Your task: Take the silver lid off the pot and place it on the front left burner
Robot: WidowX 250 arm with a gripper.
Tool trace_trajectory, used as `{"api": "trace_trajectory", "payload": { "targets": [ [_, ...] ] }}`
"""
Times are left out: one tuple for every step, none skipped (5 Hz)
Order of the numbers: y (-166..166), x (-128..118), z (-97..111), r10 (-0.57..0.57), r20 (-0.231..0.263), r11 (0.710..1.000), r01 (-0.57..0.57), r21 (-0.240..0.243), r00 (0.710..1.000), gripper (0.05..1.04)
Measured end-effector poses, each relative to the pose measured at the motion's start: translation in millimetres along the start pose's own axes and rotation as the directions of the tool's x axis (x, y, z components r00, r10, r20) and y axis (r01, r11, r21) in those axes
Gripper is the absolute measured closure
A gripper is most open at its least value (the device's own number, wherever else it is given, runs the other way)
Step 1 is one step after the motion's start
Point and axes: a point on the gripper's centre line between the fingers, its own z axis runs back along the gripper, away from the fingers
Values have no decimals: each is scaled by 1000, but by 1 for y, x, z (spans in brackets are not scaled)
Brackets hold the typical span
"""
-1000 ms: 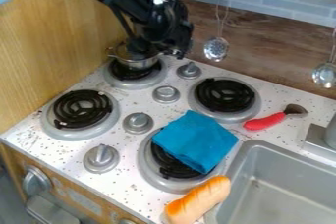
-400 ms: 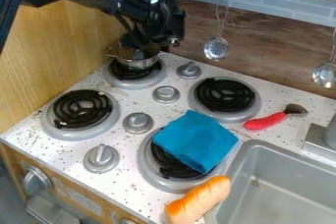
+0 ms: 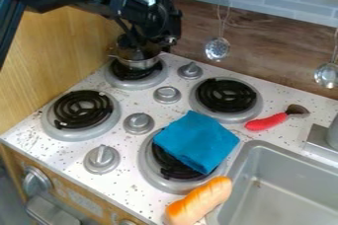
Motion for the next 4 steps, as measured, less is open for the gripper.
{"api": "trace_trajectory", "payload": {
  "targets": [
    [0, -6, -6, -12, -8, 1000, 12, 12, 1000, 122],
    [-1, -5, -7, -4, -3, 1000, 5, 15, 1000, 424],
    [0, -6, -9, 5, -3, 1000, -5, 19, 1000, 678],
    [0, -6, -9, 4, 1, 1000, -4, 18, 1000, 774]
  ]
}}
